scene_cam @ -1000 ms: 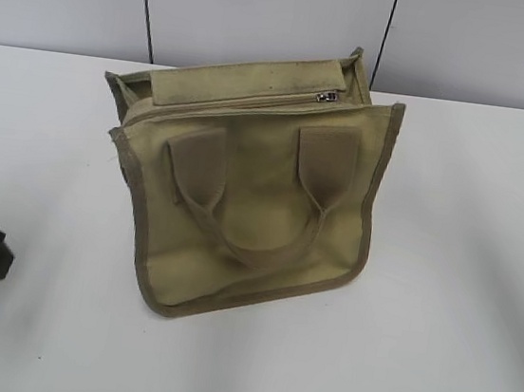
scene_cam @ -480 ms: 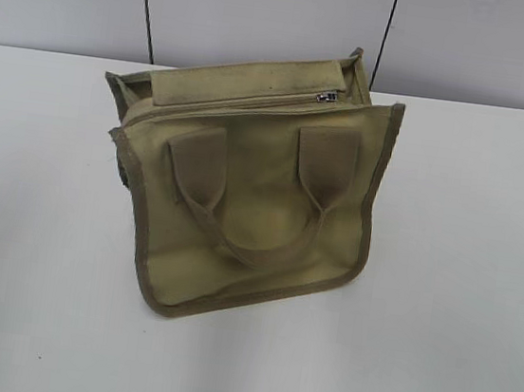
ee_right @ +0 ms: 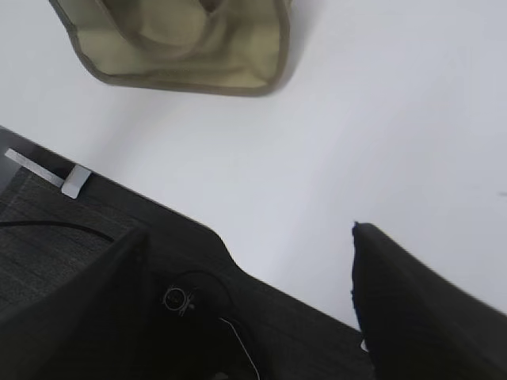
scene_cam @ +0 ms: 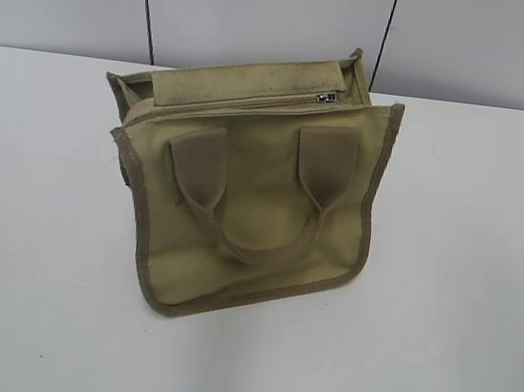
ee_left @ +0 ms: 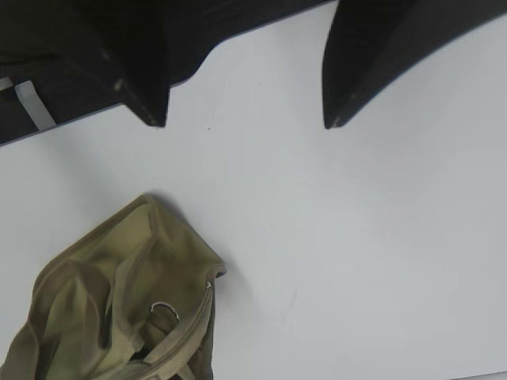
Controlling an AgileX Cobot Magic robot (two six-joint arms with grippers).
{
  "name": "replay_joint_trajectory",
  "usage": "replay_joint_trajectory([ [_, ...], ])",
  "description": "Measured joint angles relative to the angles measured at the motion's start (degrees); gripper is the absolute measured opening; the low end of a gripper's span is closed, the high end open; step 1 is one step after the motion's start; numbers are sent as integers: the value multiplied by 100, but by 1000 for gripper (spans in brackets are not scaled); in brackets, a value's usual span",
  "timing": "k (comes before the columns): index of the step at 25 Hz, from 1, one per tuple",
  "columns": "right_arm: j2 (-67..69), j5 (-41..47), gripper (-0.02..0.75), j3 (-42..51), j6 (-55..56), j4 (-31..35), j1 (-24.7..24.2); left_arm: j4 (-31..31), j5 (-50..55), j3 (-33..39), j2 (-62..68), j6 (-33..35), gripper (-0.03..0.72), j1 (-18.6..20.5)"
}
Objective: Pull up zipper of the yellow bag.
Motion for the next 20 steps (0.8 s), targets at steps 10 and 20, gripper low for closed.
replay_joint_trajectory([
  [10, -1670, -163, 533, 2003, -65, -340, 0, 26, -163, 1180, -633, 57, 457, 0],
  [20, -1615, -669, 532, 2170, -1276, 362, 0, -128, -922, 1402, -627, 252, 456, 0],
])
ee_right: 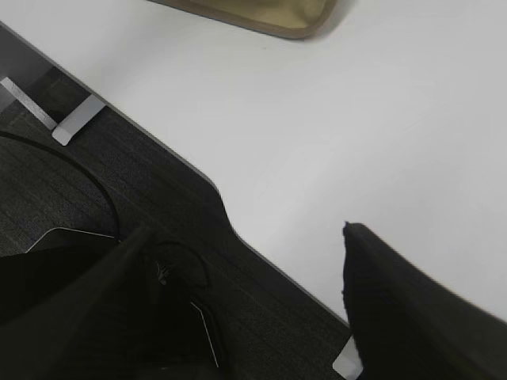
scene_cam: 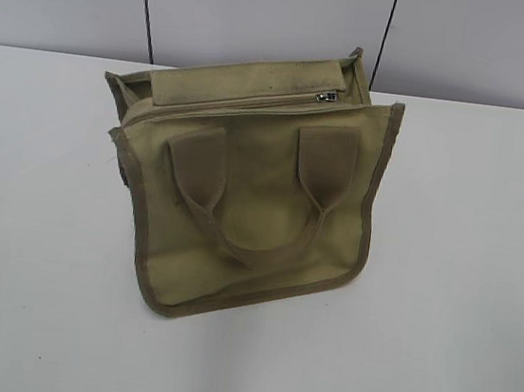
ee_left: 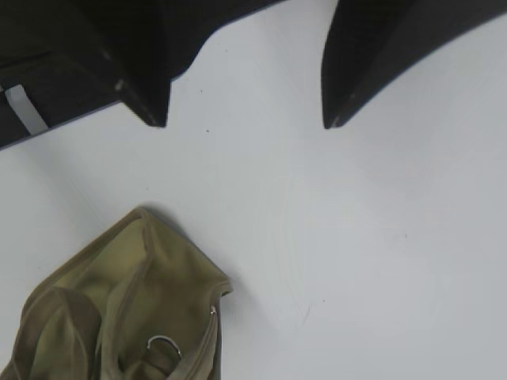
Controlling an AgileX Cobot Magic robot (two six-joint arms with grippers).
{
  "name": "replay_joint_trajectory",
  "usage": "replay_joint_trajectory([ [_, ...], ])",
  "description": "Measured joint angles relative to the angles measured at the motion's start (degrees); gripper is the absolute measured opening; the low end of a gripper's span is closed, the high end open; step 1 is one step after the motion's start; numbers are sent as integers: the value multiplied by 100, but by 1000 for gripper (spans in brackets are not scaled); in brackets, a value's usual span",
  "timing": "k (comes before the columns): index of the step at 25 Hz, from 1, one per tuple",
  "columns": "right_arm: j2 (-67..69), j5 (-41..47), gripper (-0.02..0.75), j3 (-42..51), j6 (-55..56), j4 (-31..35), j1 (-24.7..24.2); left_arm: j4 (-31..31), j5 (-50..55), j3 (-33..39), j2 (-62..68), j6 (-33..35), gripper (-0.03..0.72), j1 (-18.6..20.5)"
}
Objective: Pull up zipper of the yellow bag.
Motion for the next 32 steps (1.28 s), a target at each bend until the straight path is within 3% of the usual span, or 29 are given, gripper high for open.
replay_joint_trajectory([
  [13, 1, -12, 532, 0, -108, 119, -164, -17, -47, 0, -5, 31, 454, 46],
  [16, 1, -18, 532, 0, -111, 332, -873, -24, -53, 0, -23, 31, 453, 350],
  [24, -434, -57, 532, 0, -111, 844, -3578, -24, -65, 0, -360, 31, 424, 1493],
  [28, -1004, -62, 532, 6, -111, 863, -4326, -28, -65, 0, -687, 31, 408, 1745],
  [32, -1301, -69, 532, 12, -111, 892, -4466, -30, -65, 19, -955, 37, 399, 1892],
])
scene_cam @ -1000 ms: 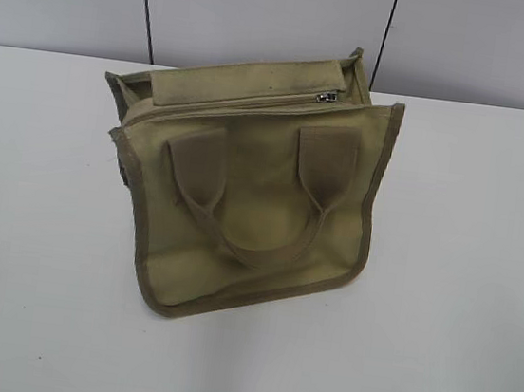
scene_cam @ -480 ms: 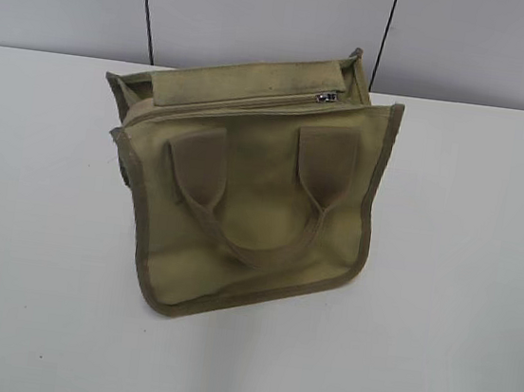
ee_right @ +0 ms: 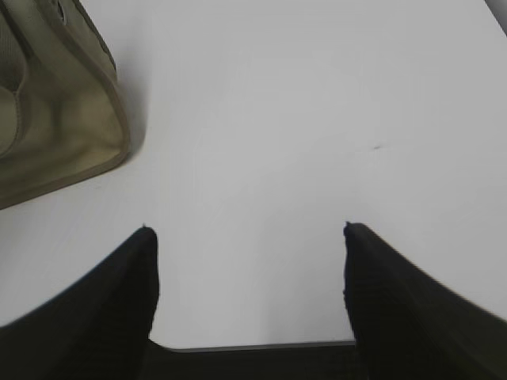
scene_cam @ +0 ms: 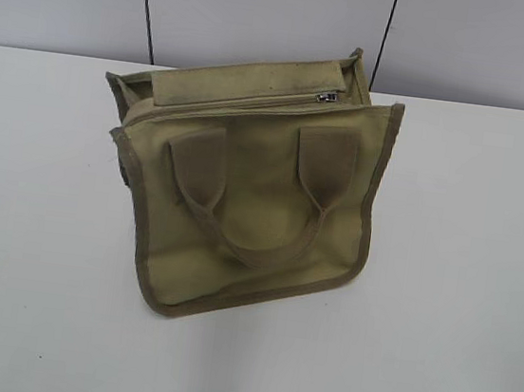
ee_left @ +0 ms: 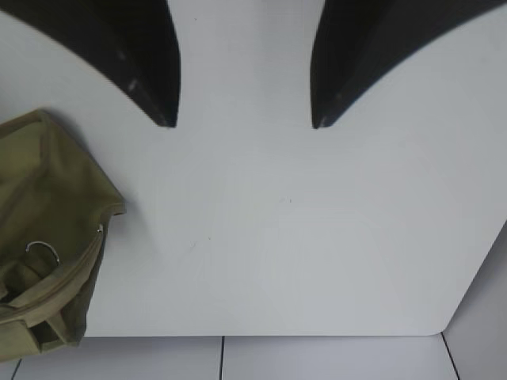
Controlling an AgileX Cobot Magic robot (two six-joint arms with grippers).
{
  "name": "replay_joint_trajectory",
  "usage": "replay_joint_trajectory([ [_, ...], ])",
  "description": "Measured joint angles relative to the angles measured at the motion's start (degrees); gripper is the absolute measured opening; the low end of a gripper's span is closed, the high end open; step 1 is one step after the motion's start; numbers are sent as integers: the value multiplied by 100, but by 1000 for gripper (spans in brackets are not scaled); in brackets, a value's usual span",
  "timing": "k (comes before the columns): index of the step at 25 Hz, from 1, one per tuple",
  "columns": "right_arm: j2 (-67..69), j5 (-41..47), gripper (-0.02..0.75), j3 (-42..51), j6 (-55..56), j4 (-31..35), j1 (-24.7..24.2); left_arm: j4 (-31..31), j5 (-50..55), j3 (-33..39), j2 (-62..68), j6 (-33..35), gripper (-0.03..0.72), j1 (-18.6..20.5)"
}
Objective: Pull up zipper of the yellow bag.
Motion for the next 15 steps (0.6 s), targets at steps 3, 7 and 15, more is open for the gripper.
replay_joint_trajectory([
  [3, -4, -12, 532, 0, 0, 24, -12, -7, 0, 17, -35, 0, 388, 43],
  [7, -4, -17, 531, 0, 0, 29, -13, -7, 0, 17, -35, 0, 384, 43],
  [15, -4, -23, 531, 0, 0, 37, -13, -7, 0, 17, -35, 0, 384, 43],
])
